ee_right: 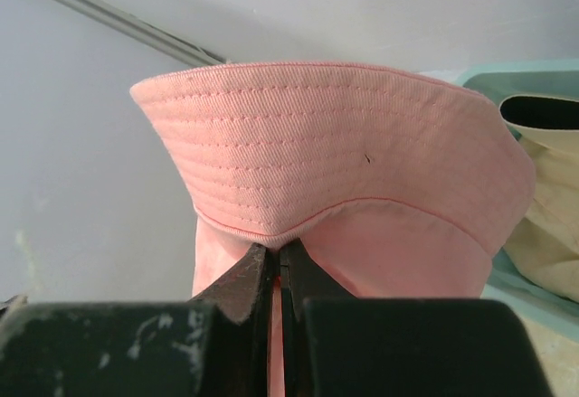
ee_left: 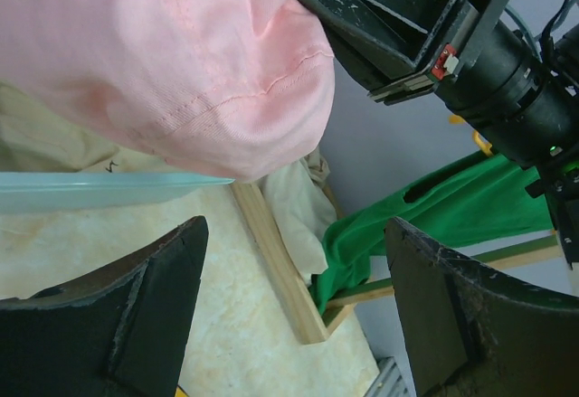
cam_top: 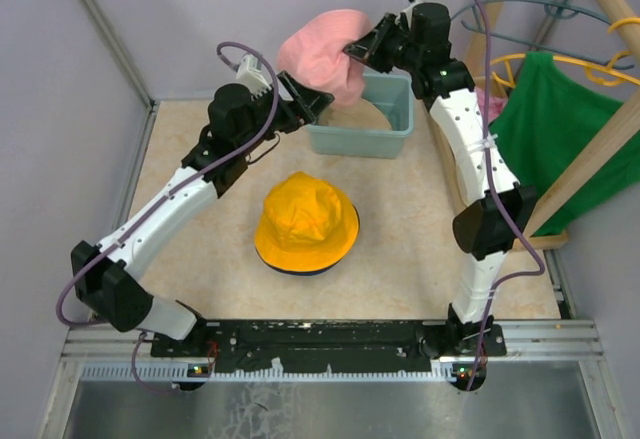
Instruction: Stack the hats
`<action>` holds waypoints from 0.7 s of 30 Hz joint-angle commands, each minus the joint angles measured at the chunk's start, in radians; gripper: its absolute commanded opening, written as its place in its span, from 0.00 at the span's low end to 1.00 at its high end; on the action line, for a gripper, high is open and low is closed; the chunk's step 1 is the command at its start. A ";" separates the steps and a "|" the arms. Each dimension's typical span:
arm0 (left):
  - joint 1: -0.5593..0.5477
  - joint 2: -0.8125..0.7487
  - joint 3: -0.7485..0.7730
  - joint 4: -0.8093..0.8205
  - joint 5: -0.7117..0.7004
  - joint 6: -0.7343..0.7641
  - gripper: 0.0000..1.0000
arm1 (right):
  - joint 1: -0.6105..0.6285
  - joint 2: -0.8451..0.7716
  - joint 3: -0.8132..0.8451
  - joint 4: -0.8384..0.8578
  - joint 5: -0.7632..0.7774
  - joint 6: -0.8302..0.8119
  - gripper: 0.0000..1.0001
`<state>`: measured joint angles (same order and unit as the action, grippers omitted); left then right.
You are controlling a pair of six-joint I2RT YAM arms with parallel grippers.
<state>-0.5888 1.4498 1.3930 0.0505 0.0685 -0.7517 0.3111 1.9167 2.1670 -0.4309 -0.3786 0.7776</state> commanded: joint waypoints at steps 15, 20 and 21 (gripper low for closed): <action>-0.005 0.085 0.062 0.075 -0.014 -0.096 0.85 | 0.016 -0.193 -0.179 0.159 -0.013 0.057 0.00; -0.005 0.118 0.072 0.068 -0.008 -0.104 0.74 | 0.016 -0.220 -0.217 0.174 -0.020 0.070 0.00; -0.005 0.120 0.073 0.068 -0.005 -0.103 0.66 | 0.016 -0.224 -0.223 0.172 -0.019 0.070 0.00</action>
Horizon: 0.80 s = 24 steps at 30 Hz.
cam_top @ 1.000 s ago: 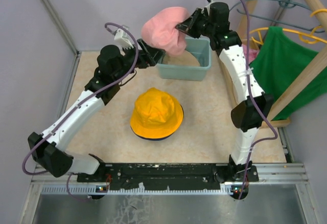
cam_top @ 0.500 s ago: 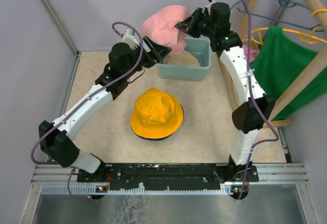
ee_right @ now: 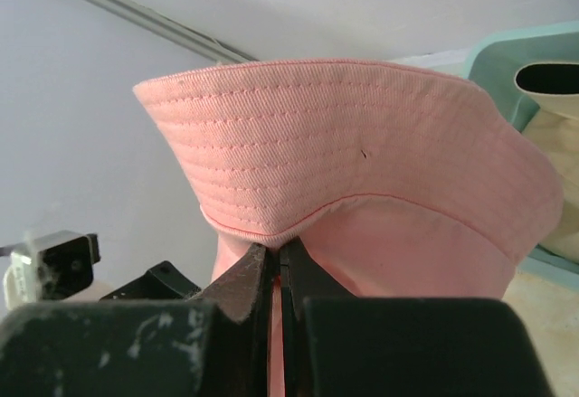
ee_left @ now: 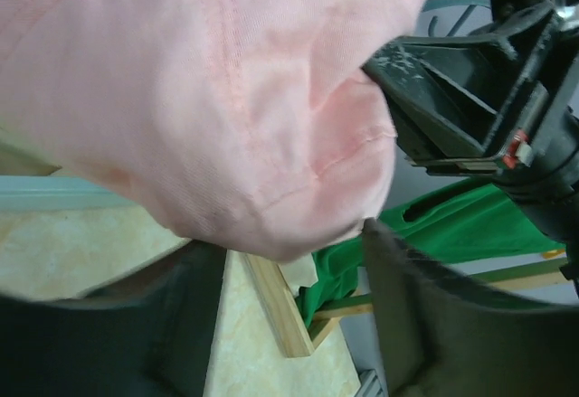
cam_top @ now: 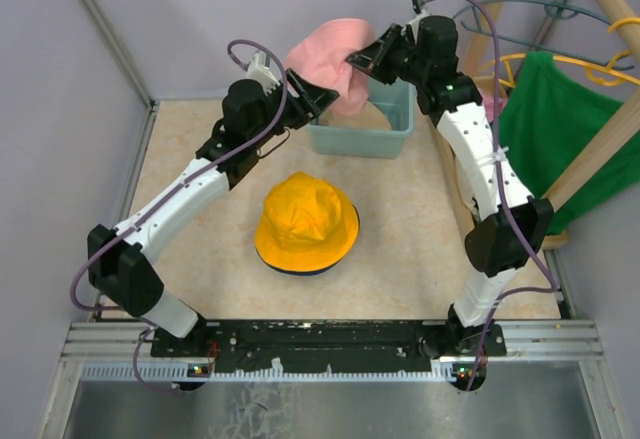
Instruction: Stack the hats
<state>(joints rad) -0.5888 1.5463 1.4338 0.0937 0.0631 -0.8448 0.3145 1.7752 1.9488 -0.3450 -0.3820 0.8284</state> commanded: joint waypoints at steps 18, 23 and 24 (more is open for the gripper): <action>0.109 0.115 0.513 -0.386 0.378 -0.115 0.20 | 0.022 -0.199 -0.048 -0.047 0.016 -0.193 0.50; 0.166 0.153 0.600 -0.418 0.515 -0.198 0.16 | -0.087 -0.386 -0.323 0.058 -0.048 -0.173 0.63; 0.173 0.152 0.601 -0.420 0.533 -0.208 0.15 | -0.115 -0.417 -0.381 0.079 -0.078 -0.148 0.64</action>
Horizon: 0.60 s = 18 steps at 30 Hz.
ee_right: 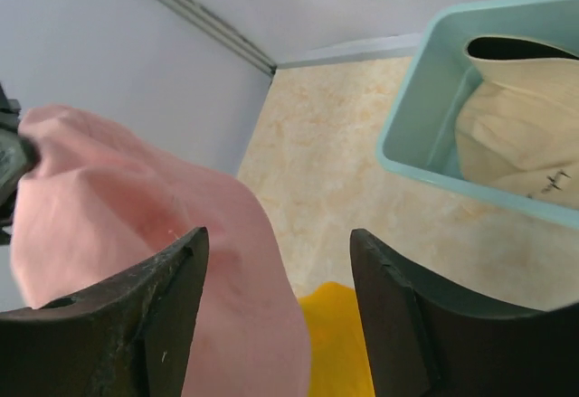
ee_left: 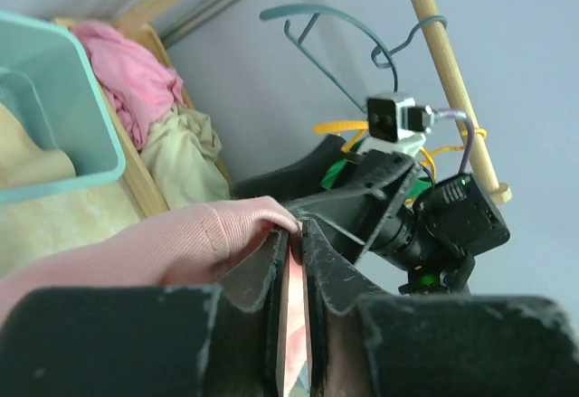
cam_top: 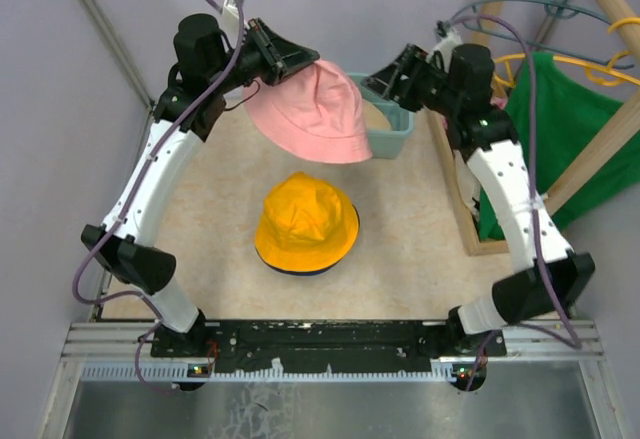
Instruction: Stack the hats
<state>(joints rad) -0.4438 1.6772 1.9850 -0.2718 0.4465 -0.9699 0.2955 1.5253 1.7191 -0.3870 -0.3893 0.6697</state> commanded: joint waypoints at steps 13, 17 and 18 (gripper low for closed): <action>0.040 0.032 0.041 0.028 0.245 -0.174 0.12 | -0.205 -0.399 -0.880 0.837 -0.411 0.924 0.65; 0.040 0.029 0.039 0.045 0.261 -0.193 0.12 | -0.203 -0.404 -1.005 1.043 -0.404 1.074 0.66; 0.040 0.026 0.037 0.047 0.265 -0.198 0.12 | -0.203 -0.396 -1.027 1.095 -0.401 1.105 0.66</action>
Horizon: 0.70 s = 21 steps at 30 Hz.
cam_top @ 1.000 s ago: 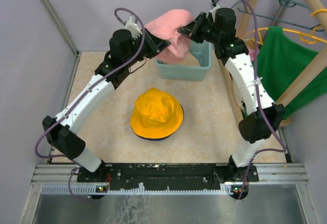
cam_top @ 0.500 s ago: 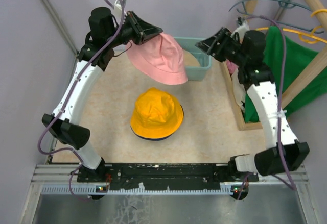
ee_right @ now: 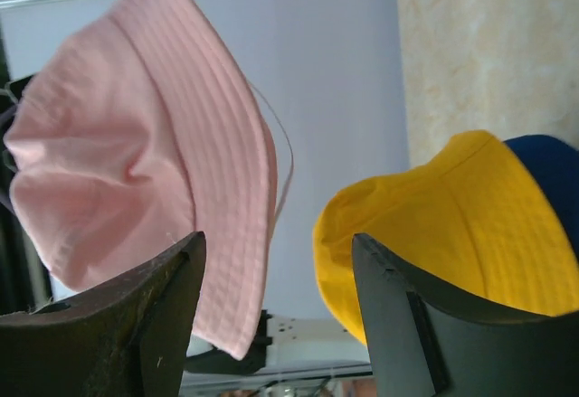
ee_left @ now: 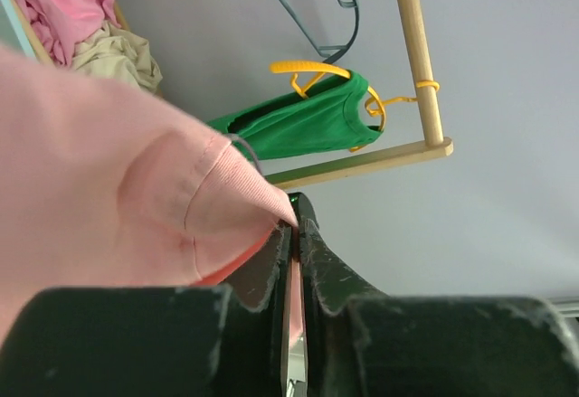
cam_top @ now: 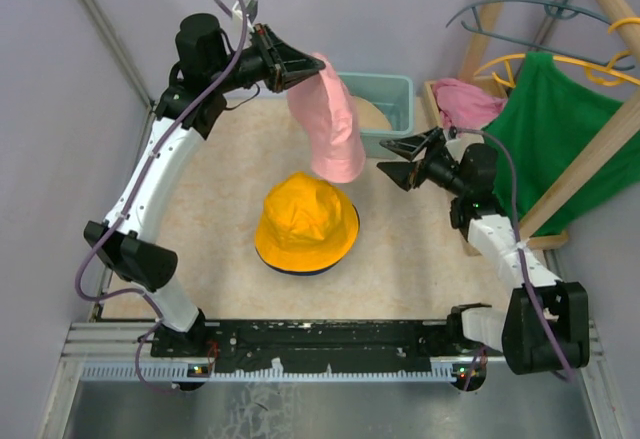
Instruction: Stack the hats
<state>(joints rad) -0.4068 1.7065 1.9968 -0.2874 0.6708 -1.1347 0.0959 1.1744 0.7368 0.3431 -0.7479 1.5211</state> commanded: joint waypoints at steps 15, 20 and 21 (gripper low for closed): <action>0.001 -0.051 -0.049 0.143 0.067 -0.084 0.11 | 0.116 0.106 -0.041 0.518 0.025 0.288 0.66; 0.001 -0.054 -0.054 0.157 0.073 -0.099 0.11 | 0.120 0.139 -0.038 0.557 0.047 0.291 0.67; 0.002 -0.055 -0.058 0.160 0.074 -0.102 0.11 | 0.121 0.147 -0.032 0.566 0.050 0.293 0.67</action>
<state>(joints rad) -0.4068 1.6955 1.9469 -0.1852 0.7250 -1.2167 0.2092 1.3067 0.6430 0.8062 -0.7258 1.8149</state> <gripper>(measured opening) 0.116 0.665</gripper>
